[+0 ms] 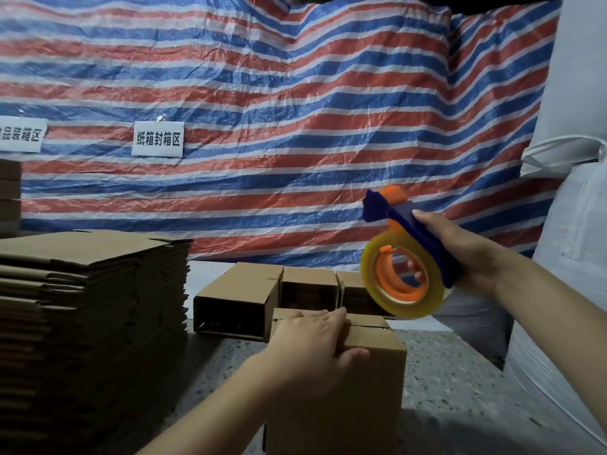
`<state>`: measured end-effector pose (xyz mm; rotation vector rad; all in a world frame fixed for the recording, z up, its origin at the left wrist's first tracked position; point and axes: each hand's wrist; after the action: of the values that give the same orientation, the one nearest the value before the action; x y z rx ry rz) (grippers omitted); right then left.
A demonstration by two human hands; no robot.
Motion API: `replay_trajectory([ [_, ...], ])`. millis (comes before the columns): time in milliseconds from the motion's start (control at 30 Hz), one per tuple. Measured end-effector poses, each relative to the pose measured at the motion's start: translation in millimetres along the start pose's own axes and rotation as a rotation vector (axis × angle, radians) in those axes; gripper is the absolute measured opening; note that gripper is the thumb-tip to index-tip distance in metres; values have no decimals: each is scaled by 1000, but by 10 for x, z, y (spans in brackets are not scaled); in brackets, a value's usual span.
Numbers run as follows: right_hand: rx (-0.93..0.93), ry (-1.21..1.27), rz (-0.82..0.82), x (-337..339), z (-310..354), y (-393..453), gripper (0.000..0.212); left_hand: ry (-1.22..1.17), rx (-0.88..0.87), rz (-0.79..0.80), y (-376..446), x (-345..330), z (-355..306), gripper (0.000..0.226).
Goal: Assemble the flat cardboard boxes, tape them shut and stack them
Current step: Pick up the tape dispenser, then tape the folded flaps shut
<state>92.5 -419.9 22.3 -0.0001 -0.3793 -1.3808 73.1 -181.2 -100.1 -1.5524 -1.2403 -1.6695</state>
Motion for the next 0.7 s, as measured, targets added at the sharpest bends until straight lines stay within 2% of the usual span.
replay_trajectory([
  [167,-139,-87,155,-180,-26,133,79,-99,38,32,27,40,1,88],
  [333,-212,-159,186,-235,-6,223,85,-322,71,22,45,98,-20,64],
  [400,-218,-204,190,-262,10,251,87,-514,54,30,88,188,5,50],
  [433,-219,-218,192,-275,16,262,86,-700,89,20,122,246,29,50],
  [533,-220,-249,207,-307,45,279,82,-1200,344,-101,207,484,112,64],
  [600,-223,-273,218,-322,68,285,82,-1355,470,-157,279,645,181,68],
  [700,-220,-298,245,-347,91,283,85,-1472,529,-165,319,782,232,64],
])
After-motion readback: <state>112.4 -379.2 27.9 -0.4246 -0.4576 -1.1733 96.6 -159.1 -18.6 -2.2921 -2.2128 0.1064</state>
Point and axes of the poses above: each hand's wrist, its own y-axis towards the middle knuckle, its own x-axis out of the back of the hand, z = x × y, and after that the axes turned 3 degrees about z, right-handed
